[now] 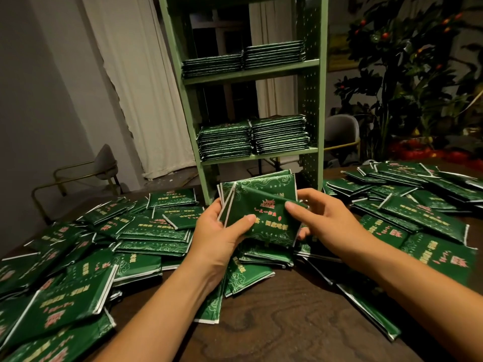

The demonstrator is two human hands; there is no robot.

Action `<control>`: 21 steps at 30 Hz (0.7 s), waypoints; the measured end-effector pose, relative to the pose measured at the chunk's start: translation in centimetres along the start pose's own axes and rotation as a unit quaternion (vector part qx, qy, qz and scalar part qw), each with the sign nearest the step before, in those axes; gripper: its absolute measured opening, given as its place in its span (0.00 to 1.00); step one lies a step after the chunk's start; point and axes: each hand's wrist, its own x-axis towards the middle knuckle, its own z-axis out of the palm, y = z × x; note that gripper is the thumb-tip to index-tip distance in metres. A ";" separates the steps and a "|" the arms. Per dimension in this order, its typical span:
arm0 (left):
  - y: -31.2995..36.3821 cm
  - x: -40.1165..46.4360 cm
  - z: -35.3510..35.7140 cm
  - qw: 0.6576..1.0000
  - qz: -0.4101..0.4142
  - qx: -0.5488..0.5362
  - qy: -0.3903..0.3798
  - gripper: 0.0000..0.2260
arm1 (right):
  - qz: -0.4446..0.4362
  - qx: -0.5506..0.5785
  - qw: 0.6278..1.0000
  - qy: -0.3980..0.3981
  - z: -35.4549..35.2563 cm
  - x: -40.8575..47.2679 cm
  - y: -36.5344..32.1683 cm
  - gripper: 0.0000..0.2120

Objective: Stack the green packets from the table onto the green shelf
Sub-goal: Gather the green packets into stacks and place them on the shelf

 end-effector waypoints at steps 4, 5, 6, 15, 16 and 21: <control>-0.2 -0.1 0.2 1.000 -0.003 0.024 -0.015 0.17 | 0.000 0.028 1.000 0.007 -0.1 -0.1 -0.5 0.13; -0.2 -0.1 0.2 0.999 -0.004 0.027 -0.016 0.17 | 0.000 0.034 0.999 0.010 -0.1 -0.1 -0.6 0.12; -0.2 -0.1 0.3 0.999 -0.006 0.028 -0.015 0.17 | 0.002 0.039 0.999 0.014 -0.2 -0.1 -0.6 0.11; -0.3 0.0 0.4 0.995 0.042 0.080 0.042 0.07 | 0.031 0.099 0.989 0.109 -0.7 0.7 -0.5 0.13; -0.2 0.0 0.2 0.994 0.048 0.078 0.059 0.07 | 0.031 0.113 0.985 0.123 -0.8 0.7 -0.6 0.12; -0.1 0.9 -1.2 0.979 0.075 0.070 0.175 0.07 | 0.031 0.110 0.980 0.160 -1.3 0.6 -0.4 0.11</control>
